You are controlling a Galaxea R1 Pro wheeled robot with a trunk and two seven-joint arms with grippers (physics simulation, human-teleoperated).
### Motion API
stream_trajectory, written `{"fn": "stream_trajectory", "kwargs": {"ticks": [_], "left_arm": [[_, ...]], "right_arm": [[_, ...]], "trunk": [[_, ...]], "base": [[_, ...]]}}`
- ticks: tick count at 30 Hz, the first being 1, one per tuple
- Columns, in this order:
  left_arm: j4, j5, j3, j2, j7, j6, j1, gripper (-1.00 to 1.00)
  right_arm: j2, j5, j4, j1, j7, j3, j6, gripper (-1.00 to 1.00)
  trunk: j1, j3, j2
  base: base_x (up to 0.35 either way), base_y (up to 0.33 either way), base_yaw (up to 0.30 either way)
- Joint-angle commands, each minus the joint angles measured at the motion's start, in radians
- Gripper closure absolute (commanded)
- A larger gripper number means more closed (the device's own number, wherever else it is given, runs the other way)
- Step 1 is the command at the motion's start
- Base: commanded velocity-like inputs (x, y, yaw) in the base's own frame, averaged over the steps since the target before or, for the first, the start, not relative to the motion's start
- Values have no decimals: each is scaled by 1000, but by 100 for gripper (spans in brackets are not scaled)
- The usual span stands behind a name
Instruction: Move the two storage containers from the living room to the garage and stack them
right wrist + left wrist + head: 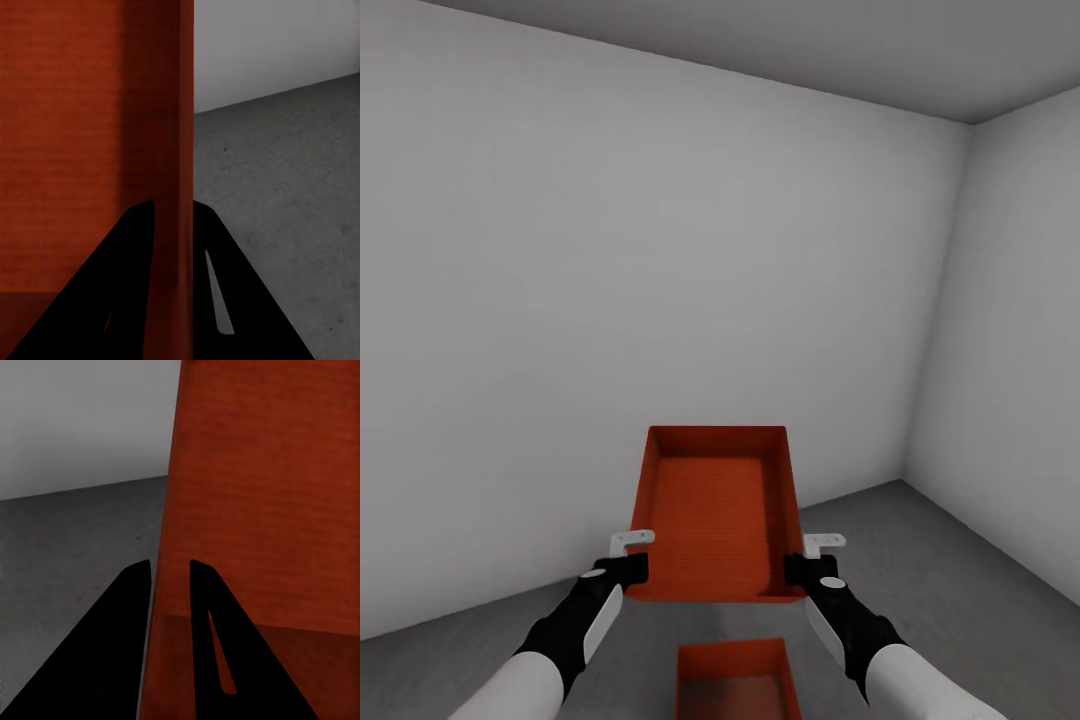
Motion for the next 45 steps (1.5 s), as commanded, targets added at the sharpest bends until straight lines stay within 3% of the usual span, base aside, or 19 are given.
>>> {"fn": "stream_trajectory", "kwargs": {"ticks": [1,29,45], "left_arm": [[-7,-8,34,30,14,-2,0,100],[-4,-8,31,27,35,-2,0,100],[-1,-8,31,30,35,-3,0,100]], "right_arm": [[-10,-15,1,0,-10,-3,4,100],[-10,-15,1,0,-10,-3,4,100],[-10,-15,1,0,-10,-3,4,100]], "trunk": [[0,0,-1],[0,0,-1],[0,0,-1]], "base": [[26,0,0],[34,0,0],[0,-163,0]]}}
